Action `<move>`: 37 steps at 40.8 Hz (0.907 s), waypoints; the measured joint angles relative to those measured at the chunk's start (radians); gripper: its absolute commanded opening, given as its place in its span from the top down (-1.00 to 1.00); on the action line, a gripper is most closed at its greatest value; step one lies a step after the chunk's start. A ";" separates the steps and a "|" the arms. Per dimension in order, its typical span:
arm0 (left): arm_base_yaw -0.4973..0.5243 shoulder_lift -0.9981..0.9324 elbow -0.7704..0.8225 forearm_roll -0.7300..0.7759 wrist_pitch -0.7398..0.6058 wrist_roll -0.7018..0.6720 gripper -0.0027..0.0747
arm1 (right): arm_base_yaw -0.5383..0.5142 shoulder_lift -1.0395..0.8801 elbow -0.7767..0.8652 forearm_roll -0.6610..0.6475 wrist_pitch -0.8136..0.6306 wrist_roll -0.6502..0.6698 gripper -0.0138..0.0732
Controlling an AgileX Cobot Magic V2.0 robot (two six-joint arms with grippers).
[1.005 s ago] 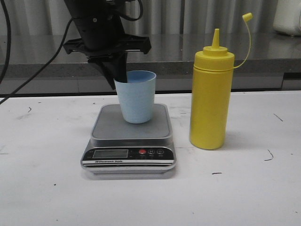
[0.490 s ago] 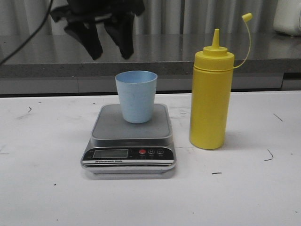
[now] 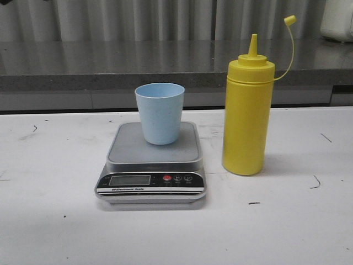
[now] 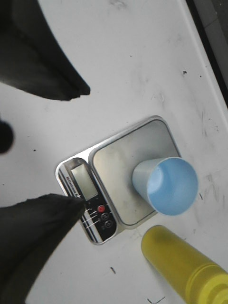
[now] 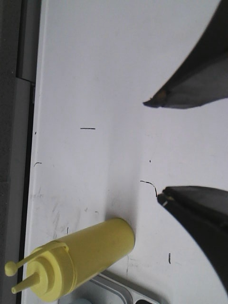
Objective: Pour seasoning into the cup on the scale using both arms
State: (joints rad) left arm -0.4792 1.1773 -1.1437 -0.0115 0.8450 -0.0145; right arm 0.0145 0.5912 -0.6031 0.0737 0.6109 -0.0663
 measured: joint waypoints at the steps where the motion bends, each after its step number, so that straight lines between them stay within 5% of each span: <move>1: 0.000 -0.024 0.030 0.000 -0.007 0.000 -0.15 | 0.000 0.000 0.000 0.000 0.000 0.000 -0.24; 17: 0.000 -0.351 0.301 0.000 -0.038 0.002 -0.15 | 0.000 0.000 0.000 0.000 0.000 0.000 -0.24; 37: 0.000 -0.401 0.319 0.000 -0.039 0.002 -0.15 | 0.000 0.000 0.000 0.000 0.000 0.000 -0.24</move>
State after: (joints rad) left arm -0.4792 0.7765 -0.8247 -0.0110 0.8055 -0.0122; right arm 0.0145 0.5912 -0.6031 0.0737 0.6109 -0.0663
